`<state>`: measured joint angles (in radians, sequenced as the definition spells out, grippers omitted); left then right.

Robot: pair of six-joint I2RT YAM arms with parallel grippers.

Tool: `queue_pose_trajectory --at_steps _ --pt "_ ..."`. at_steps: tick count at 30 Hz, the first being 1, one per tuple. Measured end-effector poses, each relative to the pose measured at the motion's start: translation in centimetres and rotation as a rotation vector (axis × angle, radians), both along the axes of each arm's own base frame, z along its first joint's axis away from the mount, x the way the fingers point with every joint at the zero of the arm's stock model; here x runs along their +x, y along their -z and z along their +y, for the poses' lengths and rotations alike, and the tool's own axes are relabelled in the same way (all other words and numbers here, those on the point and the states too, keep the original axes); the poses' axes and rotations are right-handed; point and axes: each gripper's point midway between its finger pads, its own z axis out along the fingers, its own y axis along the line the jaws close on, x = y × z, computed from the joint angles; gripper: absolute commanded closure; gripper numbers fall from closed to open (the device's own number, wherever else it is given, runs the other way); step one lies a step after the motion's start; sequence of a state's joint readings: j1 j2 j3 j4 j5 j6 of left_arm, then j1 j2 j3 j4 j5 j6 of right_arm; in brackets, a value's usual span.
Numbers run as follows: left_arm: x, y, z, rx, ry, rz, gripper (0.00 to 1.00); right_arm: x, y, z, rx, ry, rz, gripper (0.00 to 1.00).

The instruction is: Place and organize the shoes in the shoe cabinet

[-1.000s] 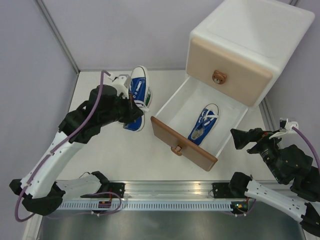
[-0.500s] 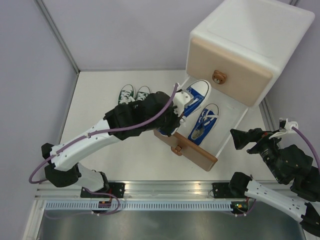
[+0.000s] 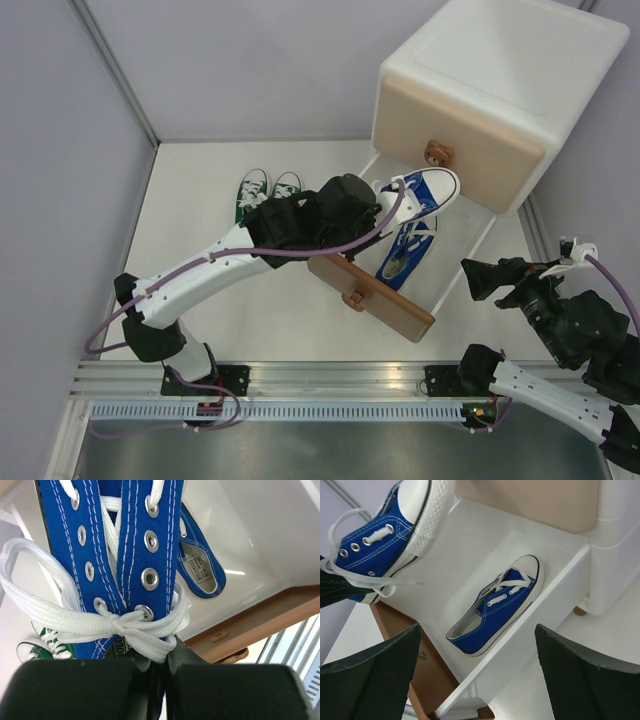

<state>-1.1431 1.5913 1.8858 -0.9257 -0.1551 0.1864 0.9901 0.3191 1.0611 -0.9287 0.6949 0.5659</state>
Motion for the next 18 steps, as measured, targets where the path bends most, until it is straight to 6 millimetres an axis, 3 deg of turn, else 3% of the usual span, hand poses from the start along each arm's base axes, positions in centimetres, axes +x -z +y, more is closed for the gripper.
queue_pose_trajectory --at_steps 10,18 --pt "1.0 4.6 0.3 0.136 0.021 0.021 0.98 -0.4 -2.2 -0.5 -0.006 -0.029 -0.061 0.02" --pt "2.9 6.3 0.8 0.165 -0.012 0.056 0.98 0.5 -3.4 1.8 -0.054 -0.08 -0.096 0.02"
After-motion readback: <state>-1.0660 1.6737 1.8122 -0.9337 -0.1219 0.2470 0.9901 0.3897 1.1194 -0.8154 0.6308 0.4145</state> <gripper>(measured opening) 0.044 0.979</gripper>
